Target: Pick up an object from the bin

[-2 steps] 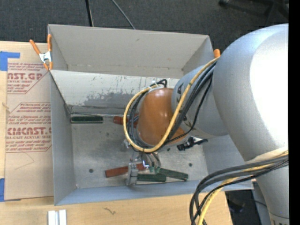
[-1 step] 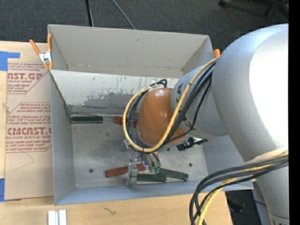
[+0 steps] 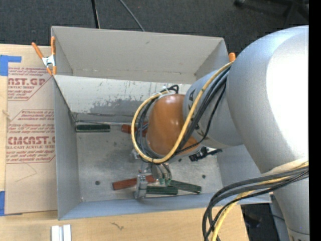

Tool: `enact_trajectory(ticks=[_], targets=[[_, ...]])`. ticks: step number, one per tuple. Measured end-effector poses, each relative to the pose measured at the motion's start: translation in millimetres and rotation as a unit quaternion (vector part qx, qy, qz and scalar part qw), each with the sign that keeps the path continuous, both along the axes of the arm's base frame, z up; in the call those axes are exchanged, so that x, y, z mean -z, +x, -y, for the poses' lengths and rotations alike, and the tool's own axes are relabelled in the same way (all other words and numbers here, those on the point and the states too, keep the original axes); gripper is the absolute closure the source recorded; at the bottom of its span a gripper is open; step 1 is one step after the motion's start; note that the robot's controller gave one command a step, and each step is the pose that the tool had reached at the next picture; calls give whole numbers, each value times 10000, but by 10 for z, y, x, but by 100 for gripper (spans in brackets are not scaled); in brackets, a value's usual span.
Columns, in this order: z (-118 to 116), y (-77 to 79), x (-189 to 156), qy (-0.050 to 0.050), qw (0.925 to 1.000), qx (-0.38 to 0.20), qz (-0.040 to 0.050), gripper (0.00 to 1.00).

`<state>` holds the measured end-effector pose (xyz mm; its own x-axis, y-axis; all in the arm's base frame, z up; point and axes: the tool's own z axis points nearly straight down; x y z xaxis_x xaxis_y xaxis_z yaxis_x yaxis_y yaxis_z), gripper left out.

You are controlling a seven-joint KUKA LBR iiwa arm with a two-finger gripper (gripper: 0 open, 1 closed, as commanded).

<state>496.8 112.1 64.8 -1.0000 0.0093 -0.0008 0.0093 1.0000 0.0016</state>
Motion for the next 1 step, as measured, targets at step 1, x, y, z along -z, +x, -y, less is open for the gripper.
enact_trajectory(ticks=[1], targets=[[-4, 2, -12, 2, 10000, -4, -7, 100]])
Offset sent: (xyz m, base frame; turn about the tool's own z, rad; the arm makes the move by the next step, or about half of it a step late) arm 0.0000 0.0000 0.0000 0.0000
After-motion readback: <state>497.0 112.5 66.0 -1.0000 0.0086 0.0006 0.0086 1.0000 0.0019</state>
